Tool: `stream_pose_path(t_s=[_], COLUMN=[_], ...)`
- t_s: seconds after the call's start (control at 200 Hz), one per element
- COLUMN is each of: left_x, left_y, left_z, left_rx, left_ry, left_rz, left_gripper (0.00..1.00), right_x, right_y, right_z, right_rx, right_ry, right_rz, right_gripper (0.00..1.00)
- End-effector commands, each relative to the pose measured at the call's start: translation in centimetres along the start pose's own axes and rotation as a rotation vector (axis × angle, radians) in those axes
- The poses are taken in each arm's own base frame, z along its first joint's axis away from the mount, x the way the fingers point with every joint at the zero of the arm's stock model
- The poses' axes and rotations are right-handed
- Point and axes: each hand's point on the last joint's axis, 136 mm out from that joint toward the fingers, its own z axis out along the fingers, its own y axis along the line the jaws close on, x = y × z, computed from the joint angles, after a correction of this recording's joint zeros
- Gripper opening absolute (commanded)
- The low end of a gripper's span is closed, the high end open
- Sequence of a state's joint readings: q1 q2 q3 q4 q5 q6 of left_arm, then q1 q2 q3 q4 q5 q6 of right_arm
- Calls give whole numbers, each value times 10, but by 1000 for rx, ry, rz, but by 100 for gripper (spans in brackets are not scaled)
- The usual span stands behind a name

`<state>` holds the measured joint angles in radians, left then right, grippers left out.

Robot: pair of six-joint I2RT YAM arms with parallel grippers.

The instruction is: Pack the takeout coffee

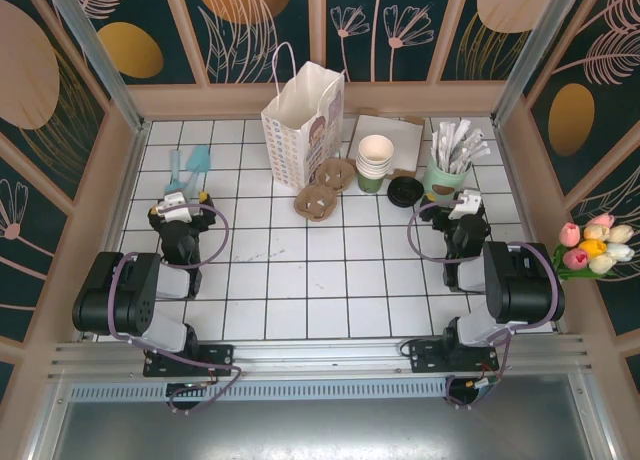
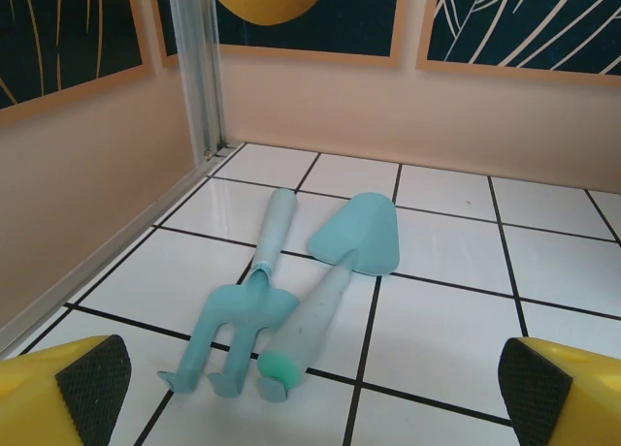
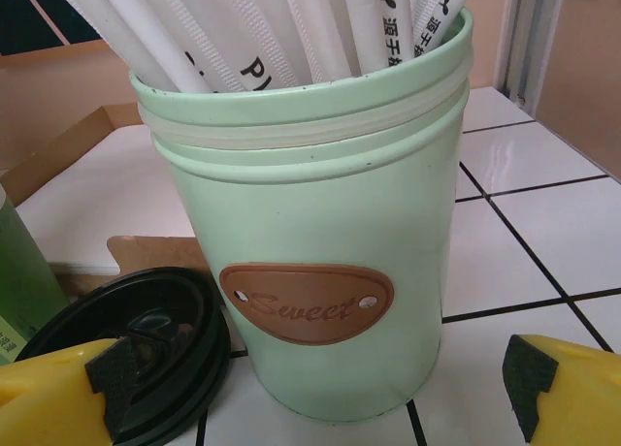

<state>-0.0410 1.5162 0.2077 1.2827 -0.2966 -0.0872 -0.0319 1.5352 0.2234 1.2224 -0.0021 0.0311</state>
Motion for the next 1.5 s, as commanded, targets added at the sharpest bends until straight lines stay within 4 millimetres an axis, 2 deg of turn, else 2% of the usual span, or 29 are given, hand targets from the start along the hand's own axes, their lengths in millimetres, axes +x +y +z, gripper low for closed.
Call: stream_pose_path(t_s=[0.0, 0.731, 0.826, 0.951, 1.046, 1.176, 1.321, 1.371, 1.496], left_x=[-10, -10, -14, -24, -41, -70, -90, -92, -89], left_y=[0, 1, -5, -11, -10, -2, 1, -4, -32], left_z=[2, 1, 3, 11, 6, -3, -9, -10, -21], left_rx=[-2, -3, 25, 34, 26, -10, -40, -28, 67], left_ry=[-37, -41, -37, 19, 5, -36, 8, 75, 236], left_rz=[-26, -24, -13, 17, 12, -79, -261, -350, -488], left_gripper=[99, 99, 99, 99, 99, 99, 99, 99, 99], right_x=[-7, -8, -9, -15, -25, -42, -56, -60, -73], right_y=[3, 3, 7, 16, 22, 36, 60, 73, 101], right_z=[4, 3, 5, 6, 3, -2, -6, -7, -11], right_rx=[-22, -22, -43, -82, -97, -109, -159, -187, -238], right_ry=[-20, -21, -15, 3, 1, -9, 33, 52, 88], right_rz=[-12, -12, -21, -39, -60, -93, -84, -89, -22], right_gripper=[99, 99, 99, 99, 99, 99, 99, 99, 99])
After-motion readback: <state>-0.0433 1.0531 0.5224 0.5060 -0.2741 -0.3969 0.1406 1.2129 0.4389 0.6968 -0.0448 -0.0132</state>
